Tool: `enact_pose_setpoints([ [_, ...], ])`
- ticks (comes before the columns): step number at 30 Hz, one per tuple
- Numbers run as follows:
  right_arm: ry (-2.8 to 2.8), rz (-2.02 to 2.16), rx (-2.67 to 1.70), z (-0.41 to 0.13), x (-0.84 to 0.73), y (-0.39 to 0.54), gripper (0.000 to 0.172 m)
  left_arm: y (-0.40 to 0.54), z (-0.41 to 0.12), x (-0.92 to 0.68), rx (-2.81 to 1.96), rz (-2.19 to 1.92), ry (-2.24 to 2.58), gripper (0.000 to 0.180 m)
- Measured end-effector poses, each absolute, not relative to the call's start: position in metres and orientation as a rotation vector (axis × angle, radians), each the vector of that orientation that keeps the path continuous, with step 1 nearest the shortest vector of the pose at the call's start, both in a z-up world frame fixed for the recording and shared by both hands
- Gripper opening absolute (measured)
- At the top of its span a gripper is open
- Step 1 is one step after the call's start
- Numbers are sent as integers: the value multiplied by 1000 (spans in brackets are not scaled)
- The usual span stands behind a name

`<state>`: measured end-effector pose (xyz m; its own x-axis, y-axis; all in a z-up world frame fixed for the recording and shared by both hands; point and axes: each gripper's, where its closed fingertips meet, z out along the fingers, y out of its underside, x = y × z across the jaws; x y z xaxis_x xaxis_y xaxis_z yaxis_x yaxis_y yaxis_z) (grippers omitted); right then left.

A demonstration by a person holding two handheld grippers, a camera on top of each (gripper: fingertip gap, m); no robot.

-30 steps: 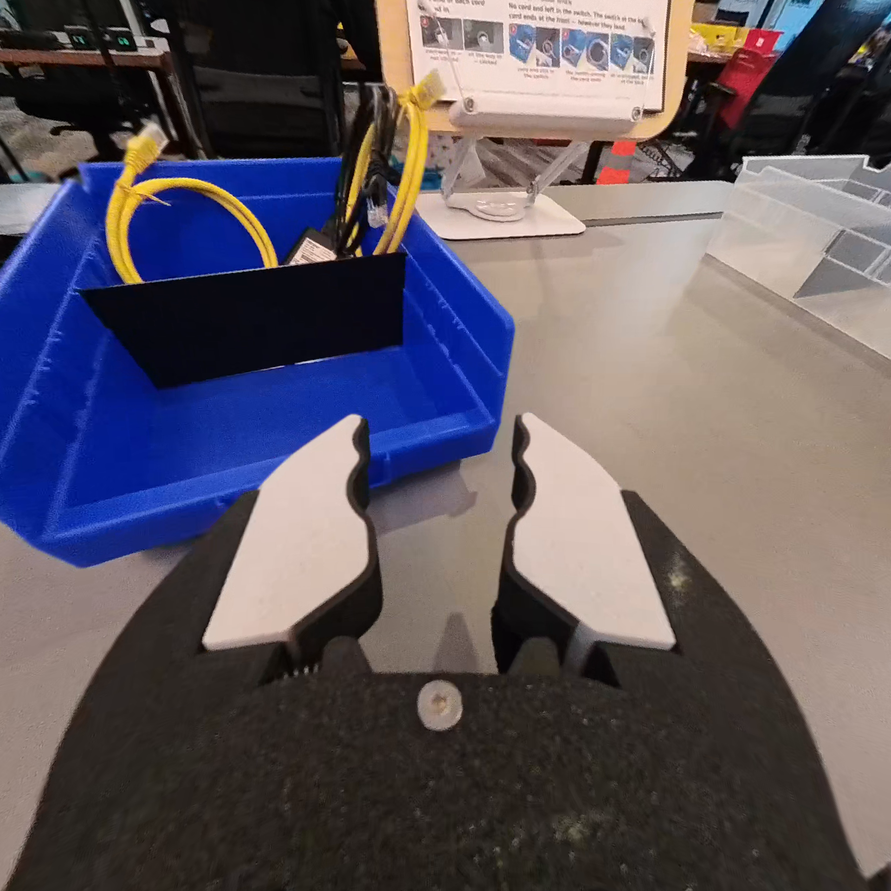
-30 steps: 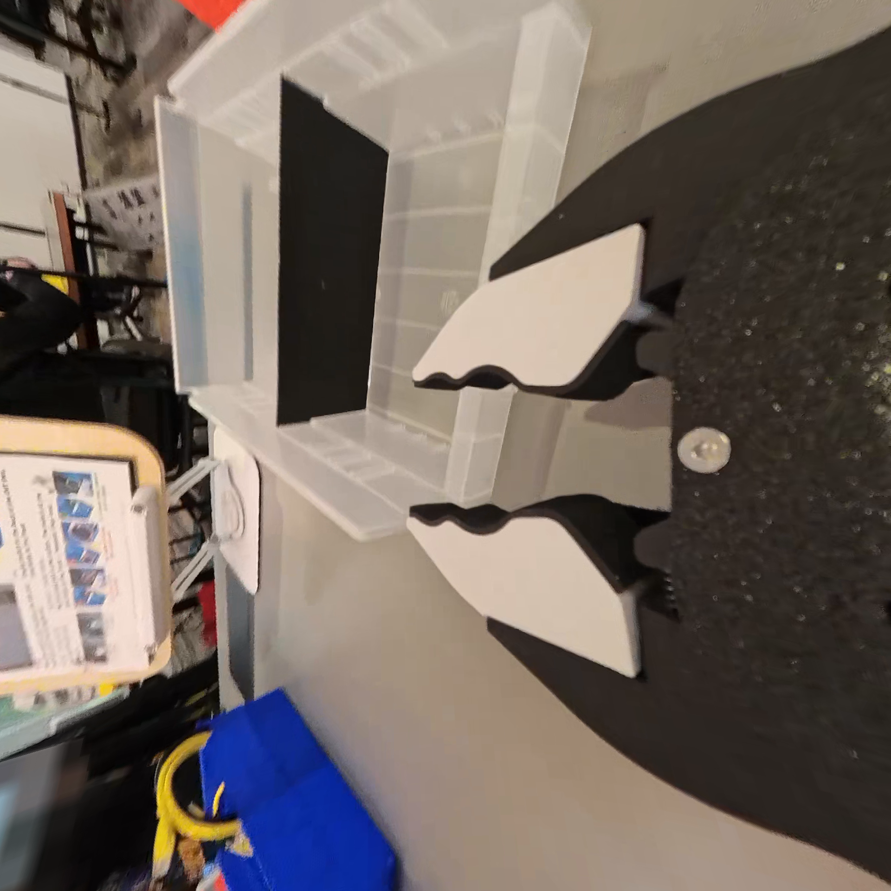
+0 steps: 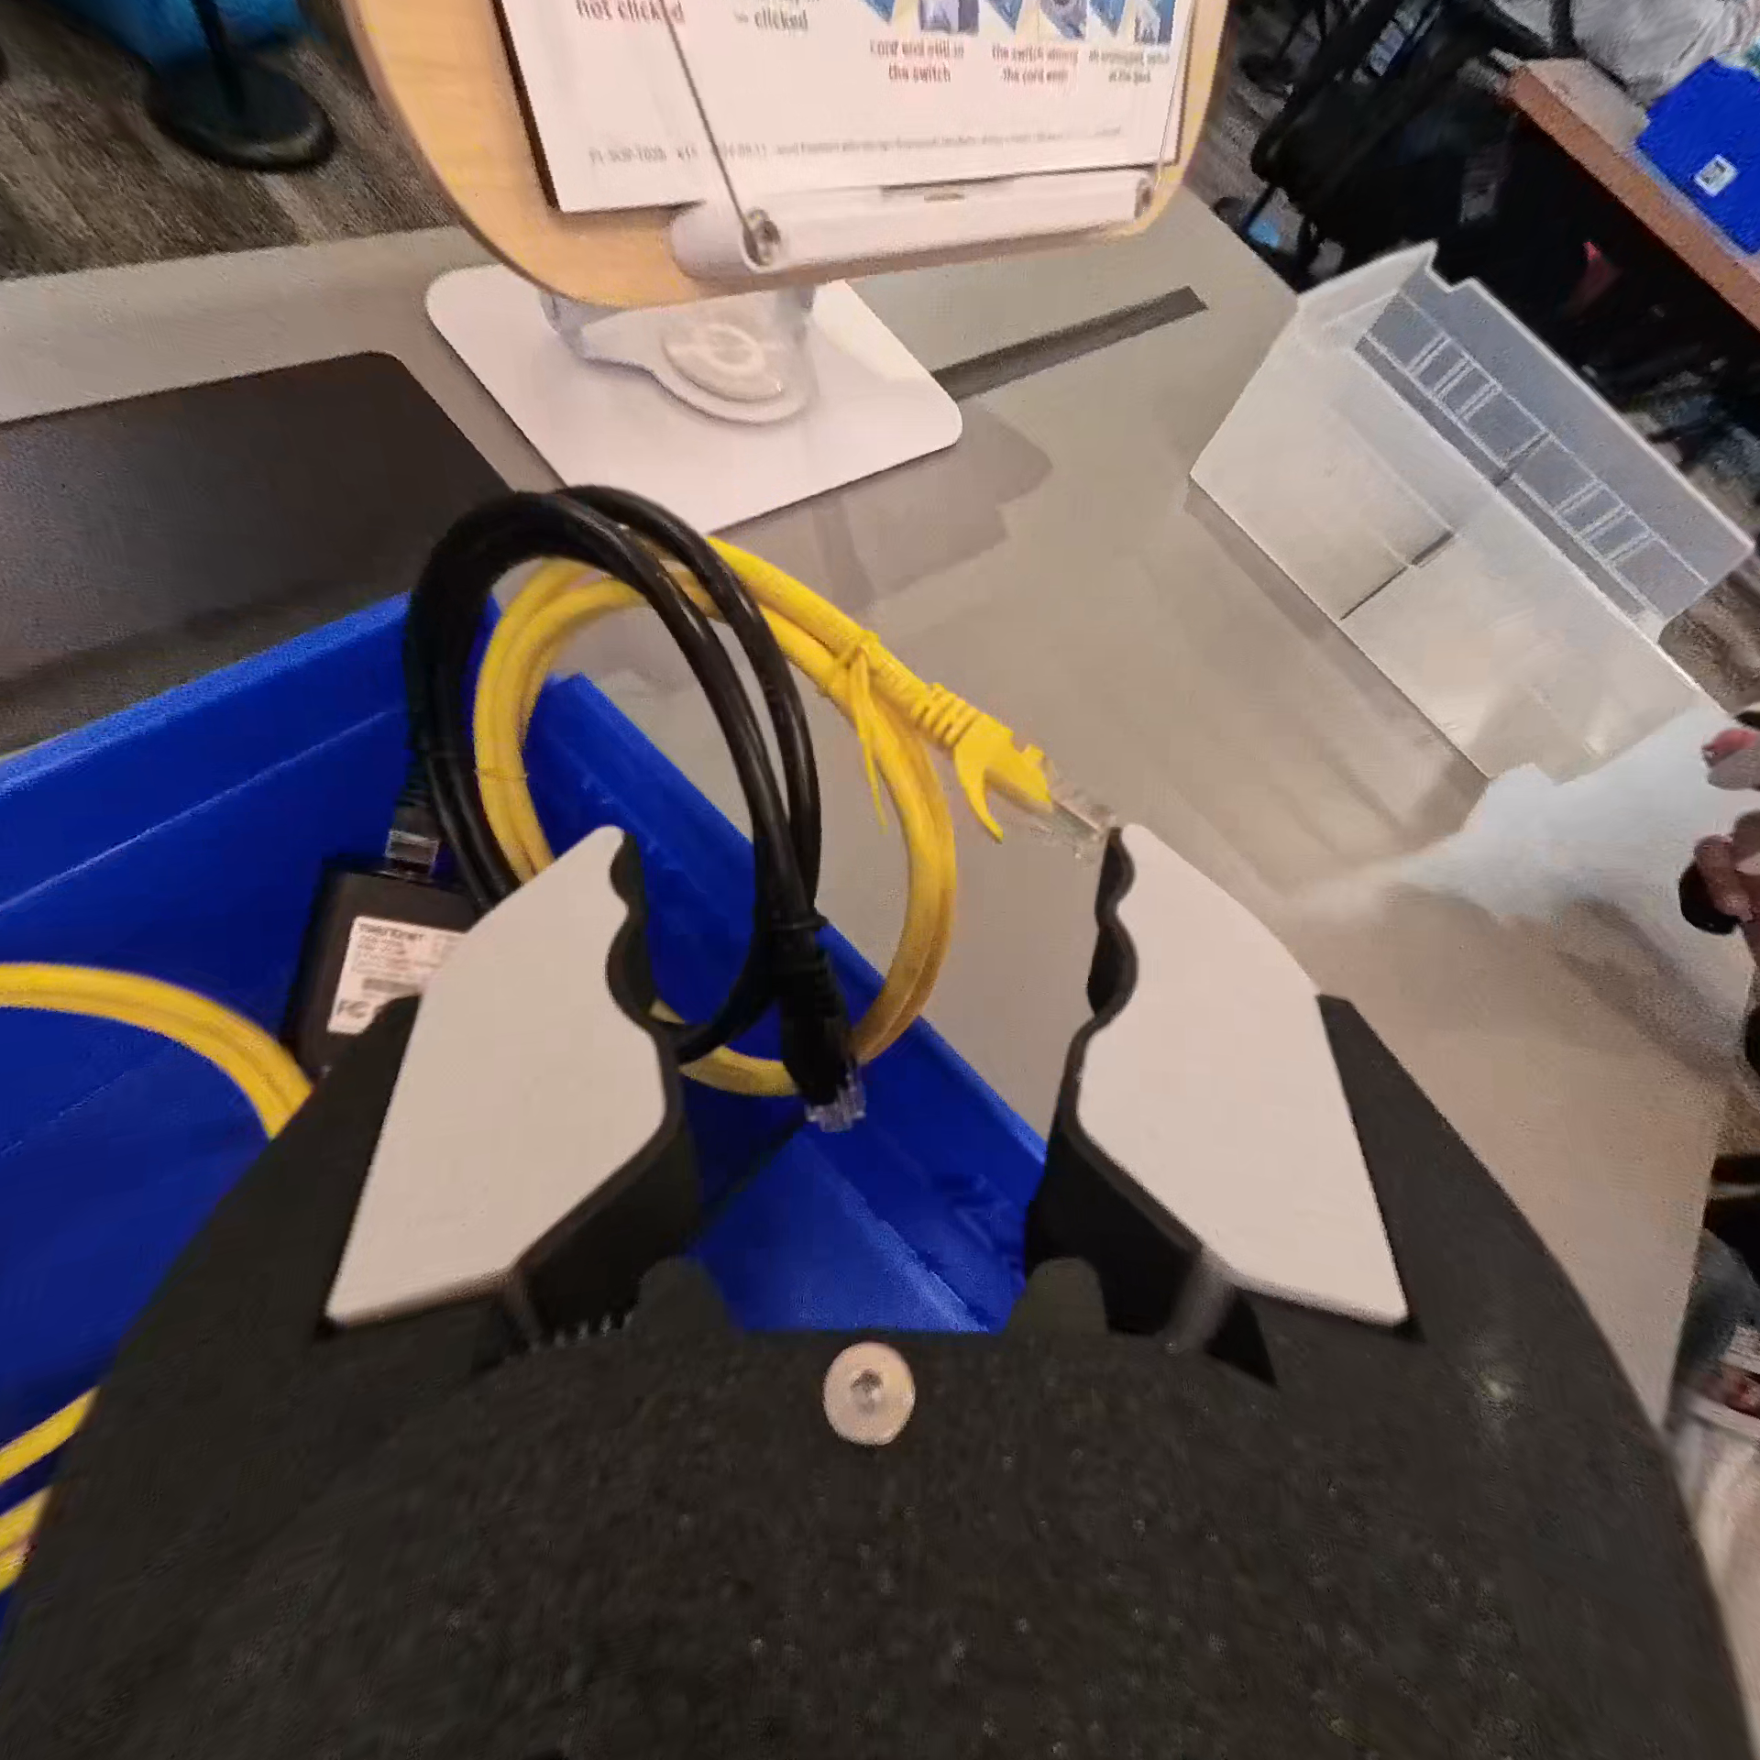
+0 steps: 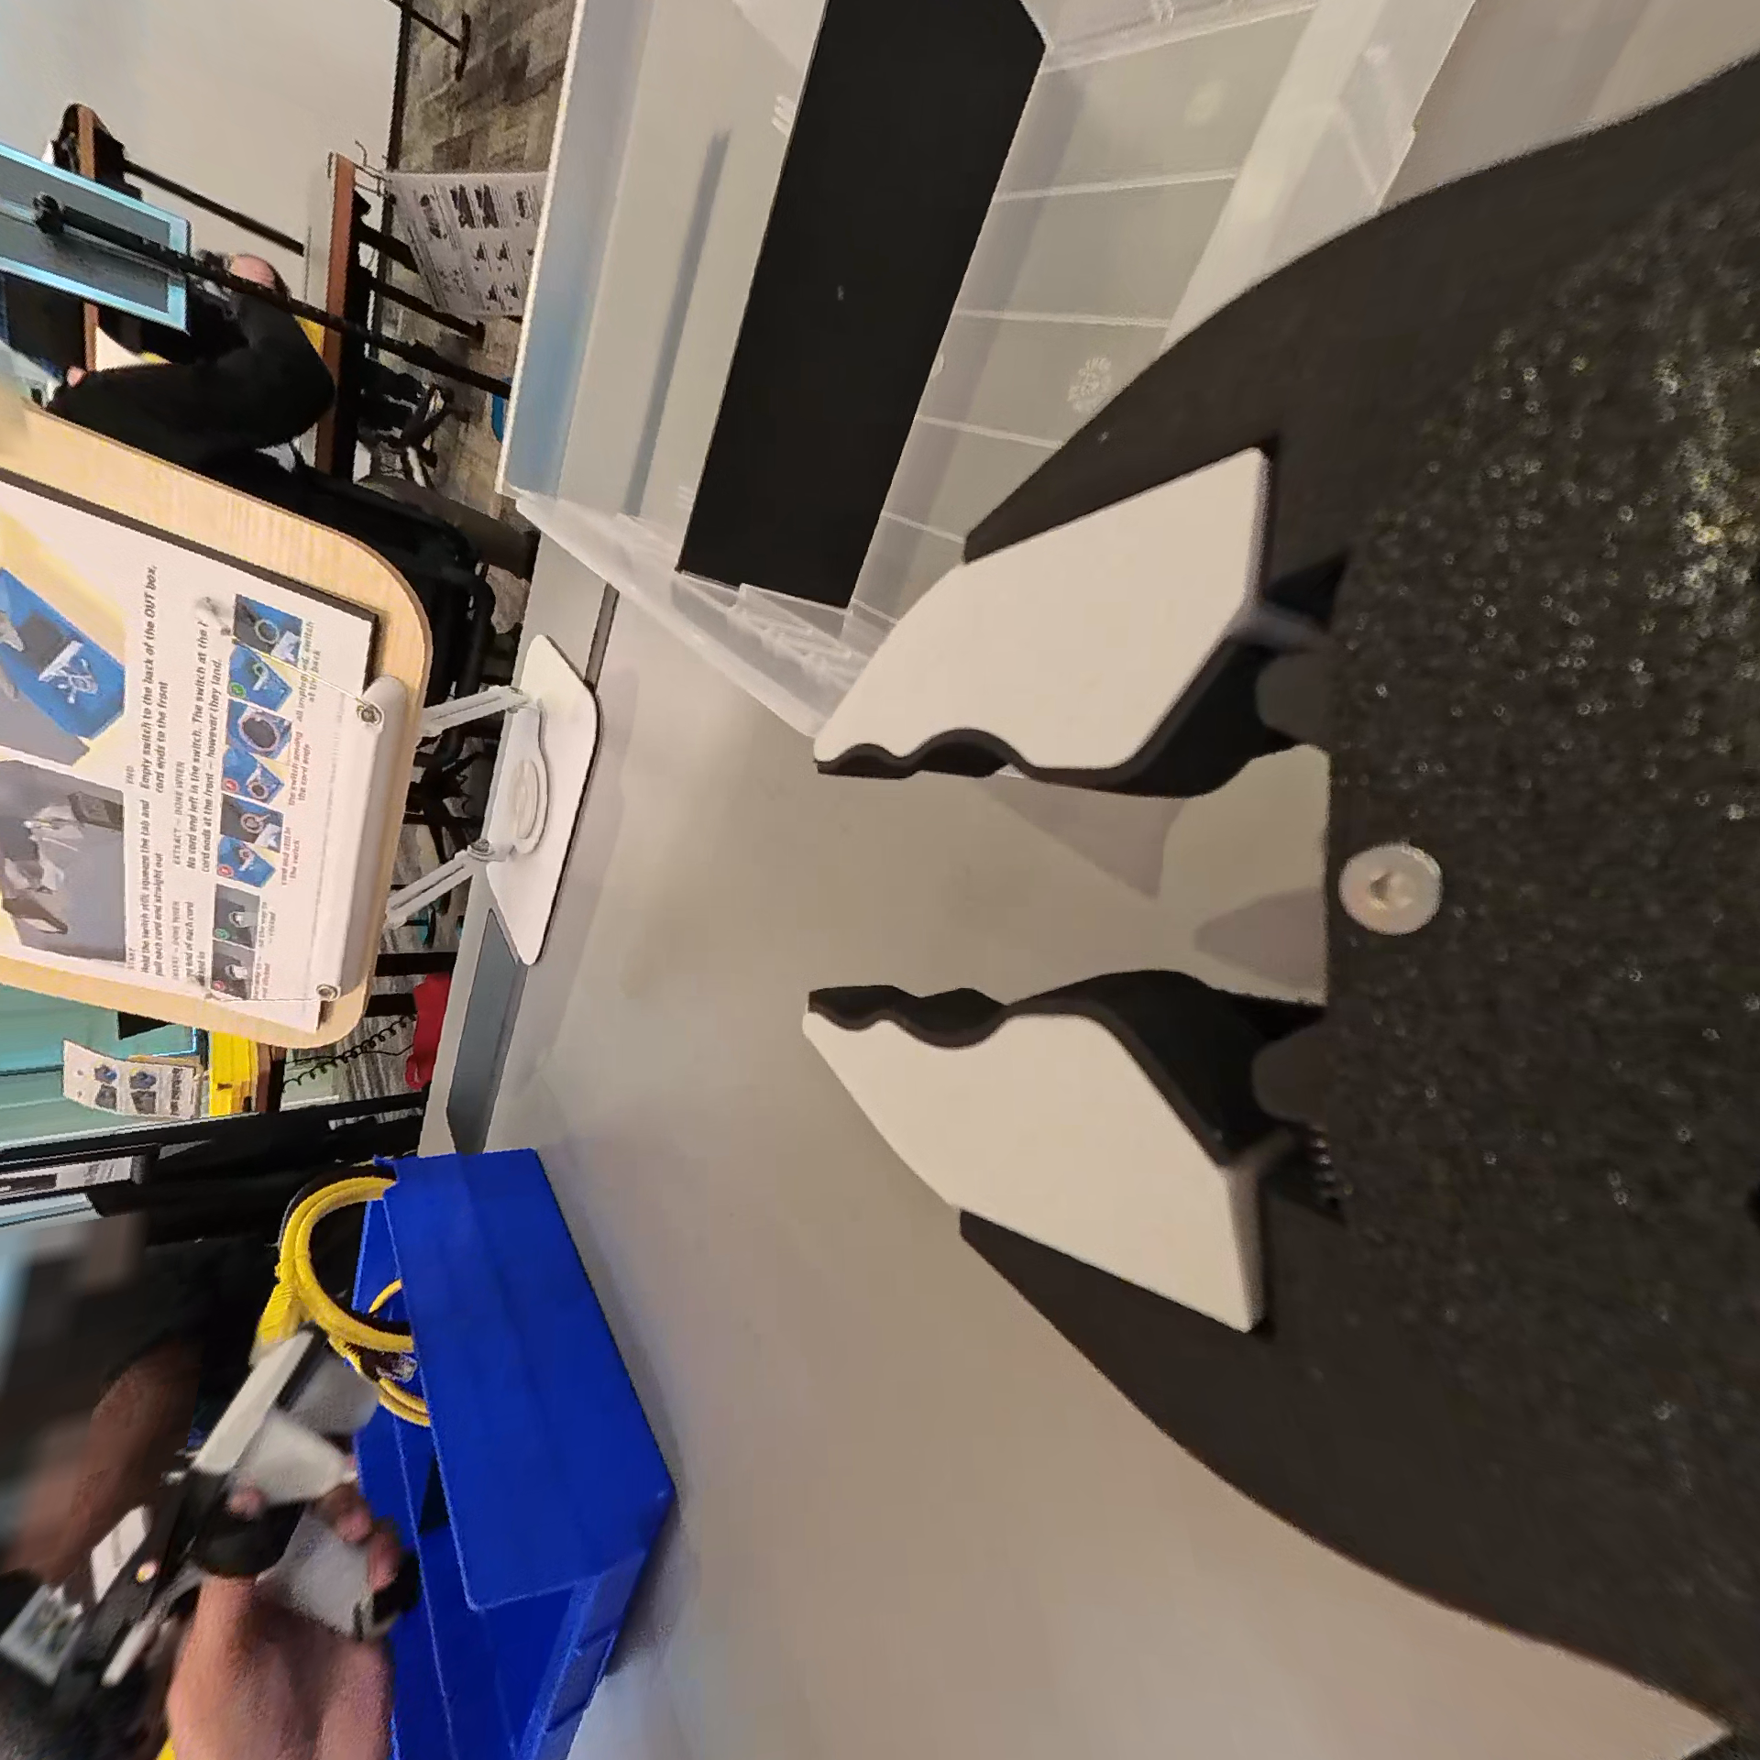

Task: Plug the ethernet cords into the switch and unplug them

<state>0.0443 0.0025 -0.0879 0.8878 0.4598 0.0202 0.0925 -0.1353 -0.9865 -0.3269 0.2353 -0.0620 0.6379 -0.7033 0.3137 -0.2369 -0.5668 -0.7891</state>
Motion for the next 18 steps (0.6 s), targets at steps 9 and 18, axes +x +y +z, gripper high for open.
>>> enact_pose_setpoints([
  [9, -463, 333, -1716, -95, 42, 2, 40, 228, -76, -312, -2178, -905, 862, 40],
  [18, -583, 298, -1681, -92, 11, 1, 37, 229, -13, -333, -2023, -992, 766, 19],
])
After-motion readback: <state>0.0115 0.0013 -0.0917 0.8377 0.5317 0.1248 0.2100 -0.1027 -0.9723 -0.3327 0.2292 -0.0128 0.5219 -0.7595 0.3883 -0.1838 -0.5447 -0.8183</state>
